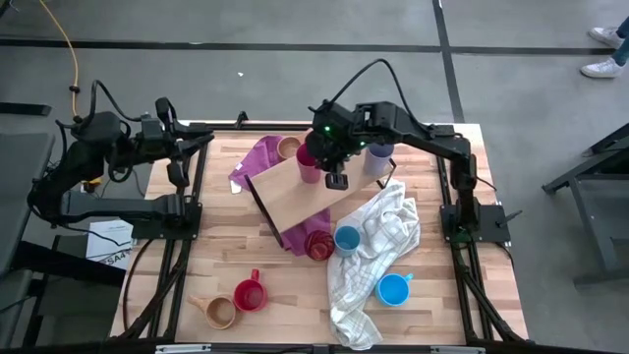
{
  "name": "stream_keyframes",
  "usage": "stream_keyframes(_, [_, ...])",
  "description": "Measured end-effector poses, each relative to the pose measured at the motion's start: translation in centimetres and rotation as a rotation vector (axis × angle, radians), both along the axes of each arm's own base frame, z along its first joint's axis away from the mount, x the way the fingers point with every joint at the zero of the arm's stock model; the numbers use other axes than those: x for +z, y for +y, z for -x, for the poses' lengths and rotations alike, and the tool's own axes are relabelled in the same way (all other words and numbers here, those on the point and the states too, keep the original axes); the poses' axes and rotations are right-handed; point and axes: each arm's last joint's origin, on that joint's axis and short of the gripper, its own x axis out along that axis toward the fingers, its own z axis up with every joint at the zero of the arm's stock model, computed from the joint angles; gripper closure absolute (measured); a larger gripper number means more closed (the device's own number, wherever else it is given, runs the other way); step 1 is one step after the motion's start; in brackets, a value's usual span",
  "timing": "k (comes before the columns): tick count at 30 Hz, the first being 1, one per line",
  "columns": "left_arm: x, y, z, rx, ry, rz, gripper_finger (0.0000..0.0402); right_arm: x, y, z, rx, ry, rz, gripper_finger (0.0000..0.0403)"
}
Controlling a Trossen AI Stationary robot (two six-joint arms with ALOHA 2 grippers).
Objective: Stack small to large cups/mugs on shelf
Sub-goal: Put the pink cup on the shelf
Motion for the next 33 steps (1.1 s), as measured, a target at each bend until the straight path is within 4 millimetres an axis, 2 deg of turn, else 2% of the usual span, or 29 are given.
stream_keyframes(13, [-0.2, 0.0, 0.0, 0.000, 0.016, 0.014, 0.0357, -0.2, -0.1, -0.2, 0.016, 0.004, 0.010, 0.0315])
stream_keyframes(20, [-0.3, 0.0, 0.0, 0.001, 0.022, 0.026, 0.0357, -1.2, -0.3, -1.0, 0.025, 0.023, -0.021, 0.0315])
stream_keyframes(33, [-0.4, 0.0, 0.0, -0.015, 0.036, 0.033, 0.0357, -1.8, -0.6, -1.6, 0.021, 0.022, -0.020, 0.0315])
